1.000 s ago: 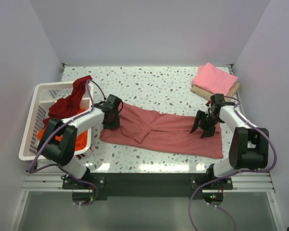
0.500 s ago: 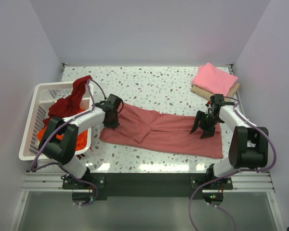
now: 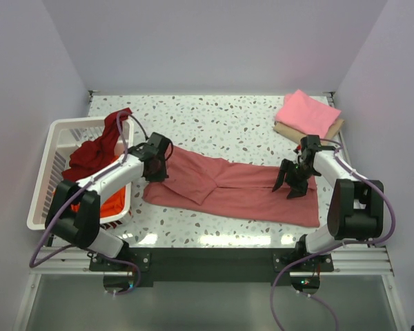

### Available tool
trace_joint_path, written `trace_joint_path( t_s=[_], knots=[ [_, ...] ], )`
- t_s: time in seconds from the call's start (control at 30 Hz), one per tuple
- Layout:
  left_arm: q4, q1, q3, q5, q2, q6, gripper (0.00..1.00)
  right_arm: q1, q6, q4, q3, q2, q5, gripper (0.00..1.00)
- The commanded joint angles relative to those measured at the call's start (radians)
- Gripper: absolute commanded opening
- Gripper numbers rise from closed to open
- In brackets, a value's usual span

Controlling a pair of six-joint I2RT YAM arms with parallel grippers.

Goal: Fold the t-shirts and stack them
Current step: Fold the tshirt

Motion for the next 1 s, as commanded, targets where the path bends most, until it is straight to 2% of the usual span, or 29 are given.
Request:
trace_joint_path(
  t_s=[0.0,0.4,0.5,0.77,0.8,0.87,0.9,0.97],
  knots=[
    [-0.041,0.011,-0.028,0.024,-0.081,-0.027,0.0,0.005,0.0,0.003,0.023,0.001,-0.025,0.64],
    [-0.067,-0.028,-0.132,0.073,-0.2,-0.116,0.0,0.005,-0.006,0.011,0.019,0.013,-0.031,0.64],
    [-0.081,-0.061,-0.138,0.059,-0.201,-0.147,0.0,0.005,-0.006,0.014,0.011,0.015,-0.034,0.64],
    [-0.159,-0.068,-0.16,-0.006,-0.2,-0.199,0.0,0.006,-0.013,0.01,0.011,0.01,-0.036,0.64],
    [-0.168,-0.068,-0.16,-0.006,-0.197,-0.199,0.1,0.005,-0.014,0.008,0.014,0.009,-0.04,0.64],
    [-0.167,-0.068,-0.154,-0.006,-0.198,-0.193,0.24,0.005,-0.014,0.0,0.025,0.004,-0.046,0.65],
    [-0.167,-0.069,-0.146,-0.006,-0.198,-0.19,0.39,0.005,-0.014,-0.004,0.032,0.001,-0.048,0.65],
    [-0.168,-0.071,-0.108,-0.009,-0.195,-0.176,0.5,0.005,-0.017,-0.024,0.061,-0.007,-0.051,0.66]
  ],
)
